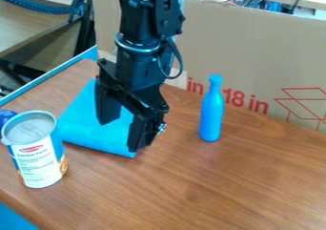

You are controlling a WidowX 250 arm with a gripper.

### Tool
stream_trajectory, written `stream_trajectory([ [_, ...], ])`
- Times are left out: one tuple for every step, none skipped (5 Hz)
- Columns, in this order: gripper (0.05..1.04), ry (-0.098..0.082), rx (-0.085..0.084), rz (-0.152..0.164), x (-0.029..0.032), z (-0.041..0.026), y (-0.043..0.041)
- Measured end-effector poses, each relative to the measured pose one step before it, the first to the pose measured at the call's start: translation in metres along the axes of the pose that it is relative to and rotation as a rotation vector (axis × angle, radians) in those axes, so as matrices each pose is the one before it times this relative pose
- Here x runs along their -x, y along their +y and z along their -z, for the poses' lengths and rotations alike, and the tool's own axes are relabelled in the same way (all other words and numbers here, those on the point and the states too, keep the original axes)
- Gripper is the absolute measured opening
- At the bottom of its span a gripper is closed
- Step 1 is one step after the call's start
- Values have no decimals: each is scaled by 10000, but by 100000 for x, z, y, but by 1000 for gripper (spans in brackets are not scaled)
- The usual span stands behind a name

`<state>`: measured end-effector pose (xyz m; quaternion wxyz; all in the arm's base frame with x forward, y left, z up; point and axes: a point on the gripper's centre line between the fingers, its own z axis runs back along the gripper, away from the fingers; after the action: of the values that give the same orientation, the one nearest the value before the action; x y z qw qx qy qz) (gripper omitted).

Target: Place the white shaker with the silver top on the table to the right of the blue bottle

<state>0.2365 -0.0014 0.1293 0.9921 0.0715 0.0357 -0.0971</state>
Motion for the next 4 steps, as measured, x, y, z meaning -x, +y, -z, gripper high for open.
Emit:
stream_trajectory([
  [1001,162,104,3,96,429,-213],
  [1001,-566,922,1036,222,-1722,-4473],
  [1001,-413,12,662,246,-978,-4450],
  [1001,-566,227,184,-764,195,-4622],
])
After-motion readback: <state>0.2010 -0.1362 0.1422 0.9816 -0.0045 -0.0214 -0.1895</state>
